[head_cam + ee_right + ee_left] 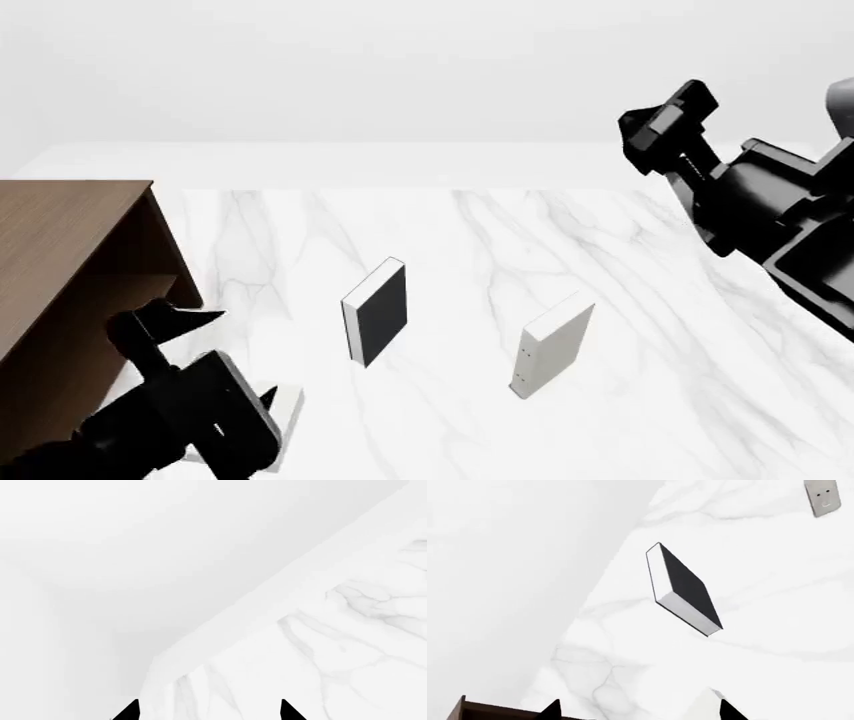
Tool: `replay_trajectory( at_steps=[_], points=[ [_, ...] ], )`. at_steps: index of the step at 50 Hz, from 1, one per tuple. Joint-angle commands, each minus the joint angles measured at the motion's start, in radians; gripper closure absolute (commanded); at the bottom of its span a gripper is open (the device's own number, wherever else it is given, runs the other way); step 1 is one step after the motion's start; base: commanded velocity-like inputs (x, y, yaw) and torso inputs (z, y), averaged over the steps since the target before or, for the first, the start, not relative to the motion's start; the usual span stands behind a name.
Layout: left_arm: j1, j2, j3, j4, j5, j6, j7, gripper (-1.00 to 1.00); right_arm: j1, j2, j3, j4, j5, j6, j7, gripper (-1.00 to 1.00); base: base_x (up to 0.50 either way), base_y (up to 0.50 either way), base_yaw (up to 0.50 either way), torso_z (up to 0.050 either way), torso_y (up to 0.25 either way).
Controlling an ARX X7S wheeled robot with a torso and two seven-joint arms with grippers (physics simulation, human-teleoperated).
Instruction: Pick up the book on the right and place it under the cabinet shelf.
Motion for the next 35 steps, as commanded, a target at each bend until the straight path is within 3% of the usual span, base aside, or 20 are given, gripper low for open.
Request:
replay_trajectory(
  at_steps=[1, 16, 26, 35],
  points=[
    [-0.120, 0.080, -0.248, 0.094, -0.340, -0.157, -0.096, -1.00, 0.017, 0.073, -0.033, -0.015, -0.037, 0.069, -0.011, -1.00, 0.00, 0.00, 0.00, 0.000, 0.000],
    [-0.480, 0.289, -0.353, -0.005, -0.594, -0.437, -0.183, -1.00, 0.161, 0.173, -0.155, 0.040, -0.131, 0.235, -0.065, -1.00, 0.00, 0.00, 0.00, 0.000, 0.000],
    [-0.642, 0.392, -0.350, -0.134, -0.618, -0.491, -0.203, -1.00, 0.280, 0.212, -0.241, 0.082, -0.193, 0.349, -0.105, -1.00, 0.00, 0.00, 0.00, 0.000, 0.000],
    [-0.791, 0.457, -0.274, -0.273, -0.544, -0.465, -0.163, -1.00, 0.396, 0.231, -0.301, 0.120, -0.235, 0.432, -0.135, -1.00, 0.00, 0.00, 0.00, 0.000, 0.000]
  ],
)
